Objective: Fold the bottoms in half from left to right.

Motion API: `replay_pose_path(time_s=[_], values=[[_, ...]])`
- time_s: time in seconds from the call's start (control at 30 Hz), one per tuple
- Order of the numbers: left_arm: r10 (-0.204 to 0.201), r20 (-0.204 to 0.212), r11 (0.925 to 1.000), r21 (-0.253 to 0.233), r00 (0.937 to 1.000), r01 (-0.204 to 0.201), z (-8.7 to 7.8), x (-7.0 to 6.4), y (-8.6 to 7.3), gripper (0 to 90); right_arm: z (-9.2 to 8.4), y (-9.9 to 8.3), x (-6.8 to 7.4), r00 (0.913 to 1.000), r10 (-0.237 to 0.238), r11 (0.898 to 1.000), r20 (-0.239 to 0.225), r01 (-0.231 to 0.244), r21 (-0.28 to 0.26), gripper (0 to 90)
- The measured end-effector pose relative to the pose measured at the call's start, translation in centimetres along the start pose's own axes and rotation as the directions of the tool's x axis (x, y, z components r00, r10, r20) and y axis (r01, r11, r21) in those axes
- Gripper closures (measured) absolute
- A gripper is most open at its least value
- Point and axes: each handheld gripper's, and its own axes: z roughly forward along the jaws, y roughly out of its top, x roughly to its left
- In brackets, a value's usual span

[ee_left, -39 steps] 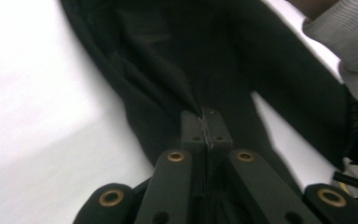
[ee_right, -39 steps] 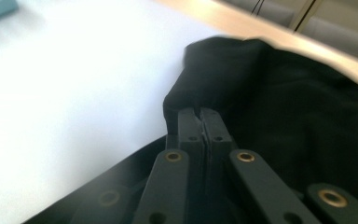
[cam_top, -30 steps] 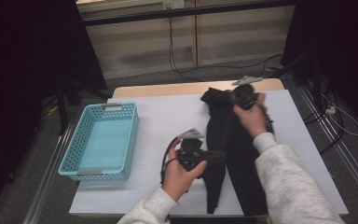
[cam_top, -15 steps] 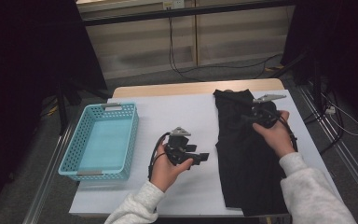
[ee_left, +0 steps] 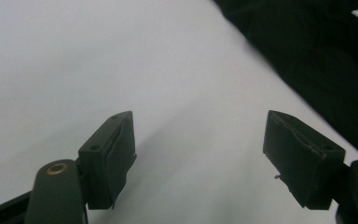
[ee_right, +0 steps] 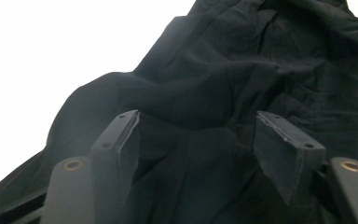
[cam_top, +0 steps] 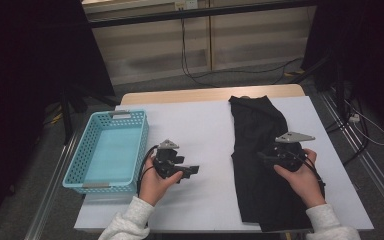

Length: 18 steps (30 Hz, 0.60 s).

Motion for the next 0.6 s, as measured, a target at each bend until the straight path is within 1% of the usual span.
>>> replay_pose_path(time_s=[0.07, 0.1, 0.17, 0.2, 0.27, 0.3, 0.37, 0.47, 0.5, 0.53, 0.6], values=[[0.001, -0.003, 1.0000, -0.006, 1.0000, -0.001, 0.1, 0.0, -0.1, 23.6, -0.4, -0.4, 0.2, 0.9999, 0.011, 1.000, -0.003, -0.011, -0.011, 28.7], [0.003, 0.002, 1.0000, -0.001, 1.0000, -0.003, 0.1, 0.1, -0.1, 22.7, -0.7, -0.7, 0.4, 0.9999, 0.015, 1.000, -0.003, -0.015, -0.015, 28.2], [0.009, -0.004, 1.0000, -0.003, 1.0000, -0.009, 0.1, 0.2, -0.2, 22.1, -1.1, -1.3, 0.5, 0.9997, 0.024, 1.000, 0.007, -0.024, -0.016, 27.8], [0.012, 0.000, 0.9999, 0.013, 0.9999, -0.012, 0.1, 0.4, -0.3, 21.8, -1.1, -1.5, 0.4, 0.9998, 0.020, 1.000, 0.010, -0.020, -0.009, 27.7], [0.003, -0.010, 1.0000, 0.007, 0.9999, -0.003, 0.2, 0.5, -0.5, 21.3, -1.5, -2.0, 0.1, 0.9989, 0.045, 0.999, 0.018, -0.044, -0.012, 27.3], [0.011, -0.012, 0.9998, 0.018, 0.9999, -0.011, 0.1, 0.6, -0.5, 21.3, -1.8, -2.3, -0.1, 0.9983, 0.053, 0.998, 0.023, -0.053, -0.014, 27.3], [0.005, -0.016, 0.9999, 0.014, 0.9999, -0.004, 0.1, 0.7, -0.6, 21.2, -2.0, -2.8, -0.2, 0.9980, 0.058, 0.998, 0.025, -0.058, -0.013, 27.3], [0.012, -0.024, 0.9999, 0.009, 0.9996, -0.012, -0.2, 0.7, -0.5, 20.8, -2.2, -3.3, -0.2, 0.9978, 0.060, 0.998, 0.027, -0.060, -0.001, 27.4], [0.005, -0.028, 1.0000, 0.002, 0.9996, -0.005, -0.2, 0.6, -0.5, 20.5, -2.3, -3.3, -0.2, 0.9976, 0.063, 0.998, 0.026, -0.063, -0.002, 27.4], [0.015, -0.029, 0.9999, 0.004, 0.9995, -0.015, -0.3, 0.6, -0.5, 20.5, -2.4, -3.4, -0.2, 0.9974, 0.066, 0.998, 0.029, -0.066, -0.004, 27.7], [0.019, -0.028, 0.9998, 0.008, 0.9994, -0.019, -0.3, 0.5, -0.5, 20.5, -2.6, -3.4, -0.3, 0.9967, 0.070, 0.997, 0.040, -0.070, -0.010, 27.9]])
